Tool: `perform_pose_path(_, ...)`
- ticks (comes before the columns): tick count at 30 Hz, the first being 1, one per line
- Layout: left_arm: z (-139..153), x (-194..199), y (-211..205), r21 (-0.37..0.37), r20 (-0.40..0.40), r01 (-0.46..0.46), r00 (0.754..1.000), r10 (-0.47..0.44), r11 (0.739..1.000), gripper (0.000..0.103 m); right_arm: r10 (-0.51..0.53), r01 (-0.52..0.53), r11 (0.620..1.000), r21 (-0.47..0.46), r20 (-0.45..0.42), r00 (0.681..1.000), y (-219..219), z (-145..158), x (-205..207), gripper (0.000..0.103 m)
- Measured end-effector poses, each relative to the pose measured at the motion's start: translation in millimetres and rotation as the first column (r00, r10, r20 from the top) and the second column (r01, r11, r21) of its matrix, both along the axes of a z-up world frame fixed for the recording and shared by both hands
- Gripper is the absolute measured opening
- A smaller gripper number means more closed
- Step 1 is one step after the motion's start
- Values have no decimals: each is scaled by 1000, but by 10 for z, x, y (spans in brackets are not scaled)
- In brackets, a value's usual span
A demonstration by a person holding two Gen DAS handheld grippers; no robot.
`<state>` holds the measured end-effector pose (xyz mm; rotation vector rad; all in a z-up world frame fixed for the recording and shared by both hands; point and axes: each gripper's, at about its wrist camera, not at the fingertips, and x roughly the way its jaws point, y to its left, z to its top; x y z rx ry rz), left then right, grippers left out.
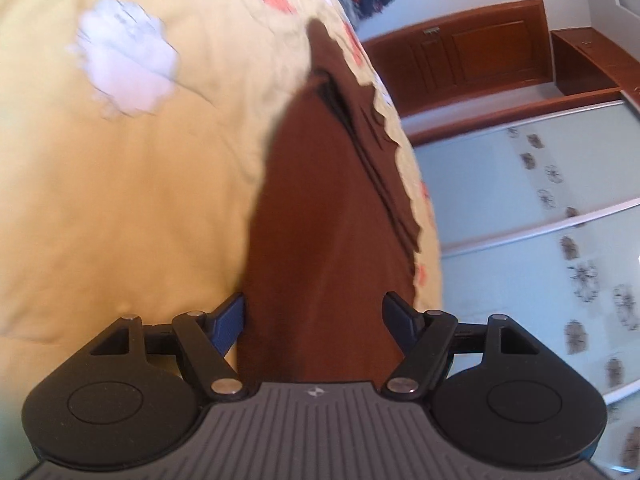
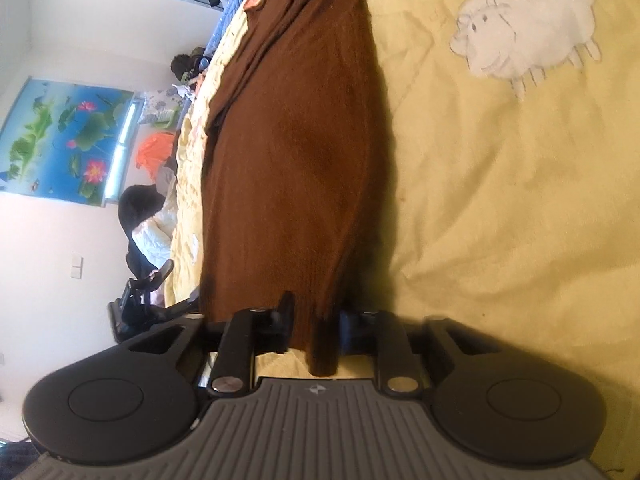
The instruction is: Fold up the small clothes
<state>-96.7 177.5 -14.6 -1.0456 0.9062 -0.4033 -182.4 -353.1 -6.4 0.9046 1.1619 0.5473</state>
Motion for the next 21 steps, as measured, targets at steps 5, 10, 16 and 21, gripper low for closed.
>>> perform_pose_path(5,-68,99,0,-121,0,65,998,-66,991,73,-16,16,1000,6,38,999,-21,102,-27,64)
perform_pose_path(10,88,102,152,-24,49,72,996,-70,997,70,-25,25,1000,17,28,999,-58,92,-18,64)
perform_pose_path(16,90,215,160,113,-19,124,992,-123,986,50,-9,9,1000,10,34,999,0,117,27,70)
perform_pose_path(21,68,226,75,146,-23,165,986,-164,975,36,-9,10,1000,-10,32,999,29,147,39,70)
